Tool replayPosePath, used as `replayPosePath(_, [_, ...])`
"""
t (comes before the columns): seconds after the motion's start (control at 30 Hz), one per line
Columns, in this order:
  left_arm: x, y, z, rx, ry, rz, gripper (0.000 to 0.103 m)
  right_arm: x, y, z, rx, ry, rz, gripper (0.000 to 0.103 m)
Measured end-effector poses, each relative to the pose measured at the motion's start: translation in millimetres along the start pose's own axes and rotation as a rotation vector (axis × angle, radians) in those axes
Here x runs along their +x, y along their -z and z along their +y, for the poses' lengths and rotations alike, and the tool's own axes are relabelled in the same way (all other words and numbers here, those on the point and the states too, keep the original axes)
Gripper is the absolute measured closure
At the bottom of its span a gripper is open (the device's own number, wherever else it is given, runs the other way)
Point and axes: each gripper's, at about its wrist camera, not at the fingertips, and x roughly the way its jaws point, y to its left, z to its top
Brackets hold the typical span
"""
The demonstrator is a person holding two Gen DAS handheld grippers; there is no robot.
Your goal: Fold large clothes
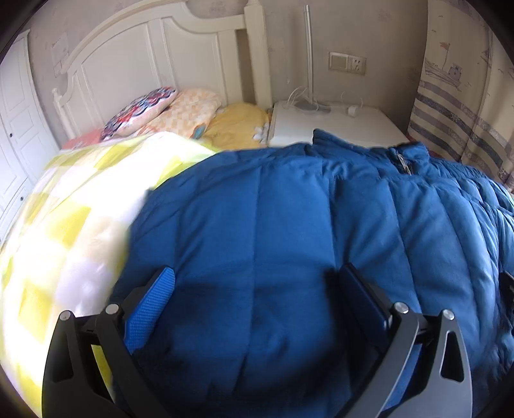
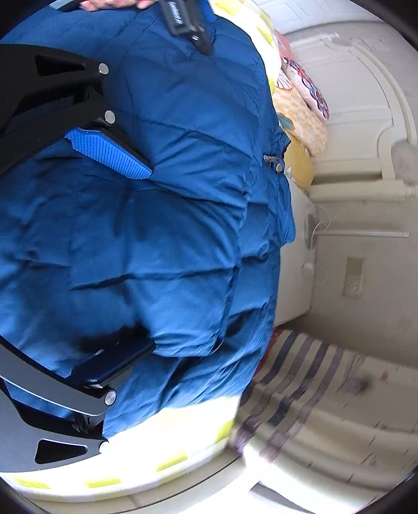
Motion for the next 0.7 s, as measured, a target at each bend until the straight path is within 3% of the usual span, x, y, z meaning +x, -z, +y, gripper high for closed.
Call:
replayPosePath(0.1, [-56.9,21.2,8.8,-0.05,0.146,-0.072,0.002,-43.7,13.7,3.5,0.02,-0.061,-0.062,0.01])
replayPosePath(0.17, [-75.1,36.4,3.6,-0.014,0.177,-0.064,0.002,-56.8,26.1,14.2,-0.044,-0.095,-0.057,0.01])
replayPosePath(0.23, [-72.6,53.8,-8.8,0.054,0.144,-0.014,0.002,-52.1,42.3,28.7,-0.104,-0.125,0.013,0.01])
replayPosePath(0.3, [-52.3,70.4,-20.9,0.113,0.092,0.059,0.002,-33.5,57.5,42.3,-0.18,-0.099,0.096,0.008])
replayPosePath(0.33, [-41.8,76.7,-22.8,0.122,0.085,0.094,0.002,-30.0,62.6,43.3,-0.183,-0.093,0.093,0.007])
replayPosePath(0.4, [-40.1,79.6,-14.5,0.081,0.124,0.096,0.002,-32.0,64.8,37.0,-0.15,-0.108,0.086,0.008])
replayPosePath(0.47, [-46.8,79.4,-7.3,0.077,0.105,0.117,0.002,-43.5,65.1,28.3,-0.128,-0.107,0.098,0.008])
replayPosePath(0.6, [-67.8,103.9,13.3,0.083,0.089,0.105,0.002,-73.4,84.3,-4.9,-0.09,-0.079,0.036,0.007])
replayPosePath(0.7, [-69.7,121.4,27.9,0.101,0.111,0.084,0.002,-63.5,113.0,-36.2,-0.038,-0.042,0.113,0.006])
